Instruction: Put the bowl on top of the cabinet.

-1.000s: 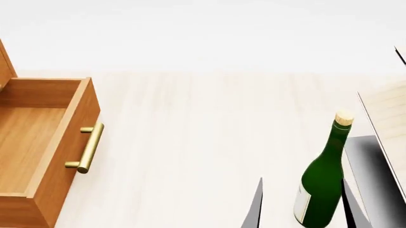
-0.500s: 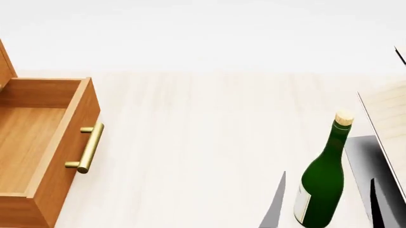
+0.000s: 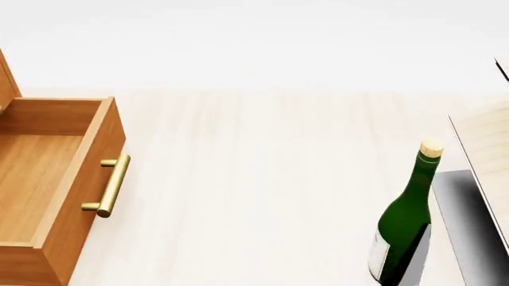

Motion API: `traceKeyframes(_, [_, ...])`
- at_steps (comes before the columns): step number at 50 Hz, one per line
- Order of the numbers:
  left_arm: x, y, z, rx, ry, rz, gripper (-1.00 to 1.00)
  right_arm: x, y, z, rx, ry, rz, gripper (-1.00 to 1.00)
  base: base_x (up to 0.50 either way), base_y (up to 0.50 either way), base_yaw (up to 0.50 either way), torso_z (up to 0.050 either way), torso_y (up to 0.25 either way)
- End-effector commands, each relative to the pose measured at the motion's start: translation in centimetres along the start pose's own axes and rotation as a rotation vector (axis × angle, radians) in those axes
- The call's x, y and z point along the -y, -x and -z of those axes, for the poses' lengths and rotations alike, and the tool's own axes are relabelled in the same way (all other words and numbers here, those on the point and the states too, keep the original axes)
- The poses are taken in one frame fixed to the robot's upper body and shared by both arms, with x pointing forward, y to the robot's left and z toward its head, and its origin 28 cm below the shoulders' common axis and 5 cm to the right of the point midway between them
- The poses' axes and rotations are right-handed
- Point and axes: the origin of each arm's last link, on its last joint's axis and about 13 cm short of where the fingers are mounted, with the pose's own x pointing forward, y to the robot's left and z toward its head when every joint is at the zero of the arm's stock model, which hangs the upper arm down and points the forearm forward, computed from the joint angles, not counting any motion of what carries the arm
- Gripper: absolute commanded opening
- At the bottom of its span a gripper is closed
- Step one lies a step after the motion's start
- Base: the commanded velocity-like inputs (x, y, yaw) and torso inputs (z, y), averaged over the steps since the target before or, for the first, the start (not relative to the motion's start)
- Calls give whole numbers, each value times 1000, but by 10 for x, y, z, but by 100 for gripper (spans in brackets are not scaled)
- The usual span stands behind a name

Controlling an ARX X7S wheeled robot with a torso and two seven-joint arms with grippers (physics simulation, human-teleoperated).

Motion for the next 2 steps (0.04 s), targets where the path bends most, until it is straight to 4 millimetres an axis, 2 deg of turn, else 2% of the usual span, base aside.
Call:
traceKeyframes(1, [-6, 27, -11, 84, 46, 12, 100, 2, 3, -9, 80, -21, 28, 100, 0, 0, 0, 0, 0])
traceKeyframes(2, [-6, 27, -11, 85, 46, 11, 100, 2, 4, -9, 82, -22, 28, 100, 0, 0, 0, 0, 0])
